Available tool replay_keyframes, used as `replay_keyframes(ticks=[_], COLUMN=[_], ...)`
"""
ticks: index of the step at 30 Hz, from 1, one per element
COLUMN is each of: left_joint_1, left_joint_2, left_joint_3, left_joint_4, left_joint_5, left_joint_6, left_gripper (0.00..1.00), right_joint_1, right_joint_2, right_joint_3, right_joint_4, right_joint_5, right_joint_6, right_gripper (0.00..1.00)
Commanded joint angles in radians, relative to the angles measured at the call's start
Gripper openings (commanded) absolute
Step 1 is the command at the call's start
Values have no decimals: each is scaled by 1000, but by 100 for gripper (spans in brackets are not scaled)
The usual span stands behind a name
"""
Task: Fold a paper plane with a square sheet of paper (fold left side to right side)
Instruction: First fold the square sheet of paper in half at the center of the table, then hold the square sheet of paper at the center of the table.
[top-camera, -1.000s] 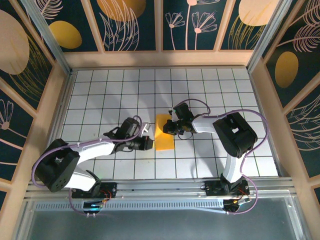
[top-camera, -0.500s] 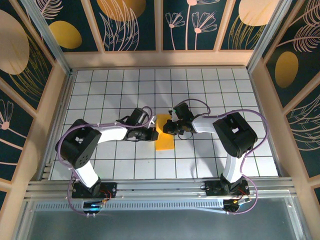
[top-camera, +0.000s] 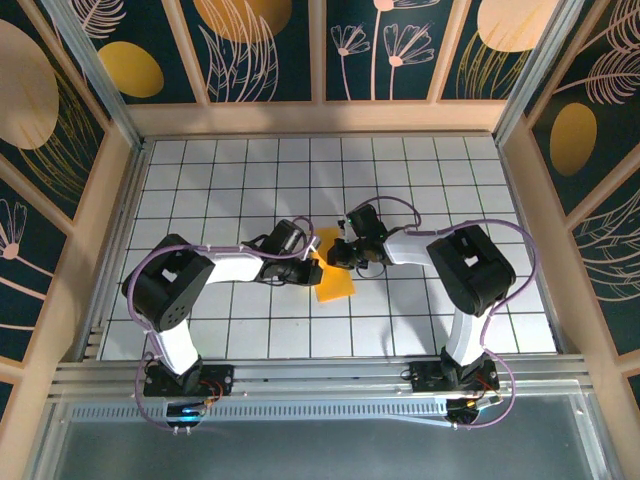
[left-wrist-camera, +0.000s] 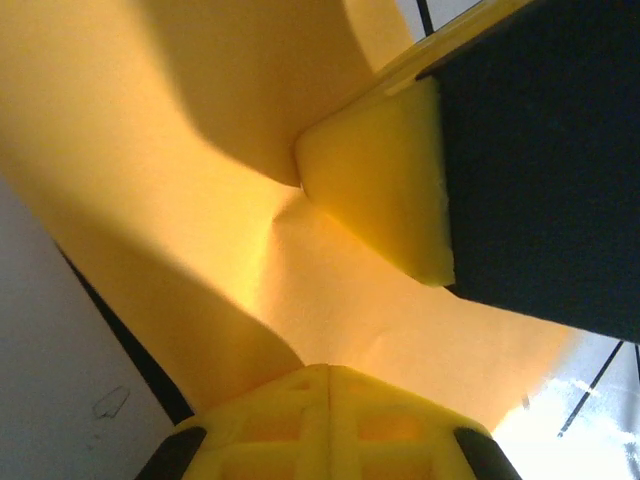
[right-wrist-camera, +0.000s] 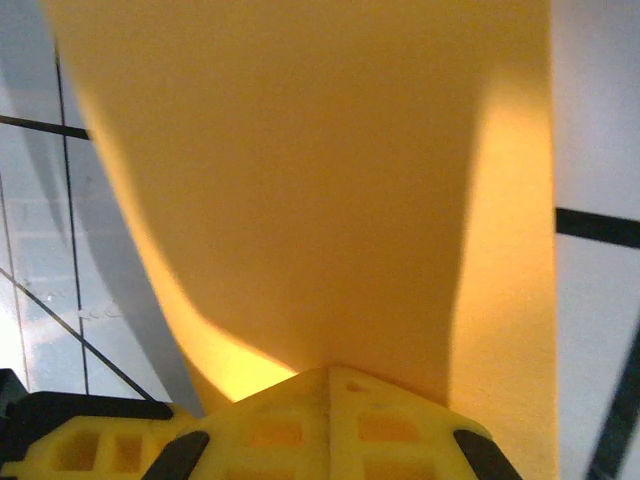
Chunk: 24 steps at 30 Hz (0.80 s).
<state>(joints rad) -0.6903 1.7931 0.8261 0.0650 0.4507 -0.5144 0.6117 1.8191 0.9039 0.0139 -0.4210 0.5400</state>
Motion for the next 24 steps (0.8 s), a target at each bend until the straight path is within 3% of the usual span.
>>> replay_keyframes(ticks=[1,4,6,11,15,24], left_joint_1=[-14,-16,-19,-24,-23,-24], left_joint_2=[13,1,-5,-14,-12,-21], left_joint_3=[-46,-48,-45,-36,-32,-23], left_joint_4=[-35,-31,-30,-30,-31,-22], left_joint_5=[-53,-53,-52,-52,-55,-49], left_joint_6=[-18,-29,-35,-39,-42,-55], left_gripper=[0,0,0,0,0,0], right_joint_1=[-22,-34,-34,2,55,88], right_joint_2=[-75,-144,-183,-253,-224,-121], right_joint_3=[30,29,11,-116,-176,-197], right_joint_4=[-111,-151,-174,-84,31,56], right_joint_5=[81,97,86,-30,-78,-30], right_joint_6=[-46,-64,-68,18,95,118], right_gripper=[5,7,2,0,0,0])
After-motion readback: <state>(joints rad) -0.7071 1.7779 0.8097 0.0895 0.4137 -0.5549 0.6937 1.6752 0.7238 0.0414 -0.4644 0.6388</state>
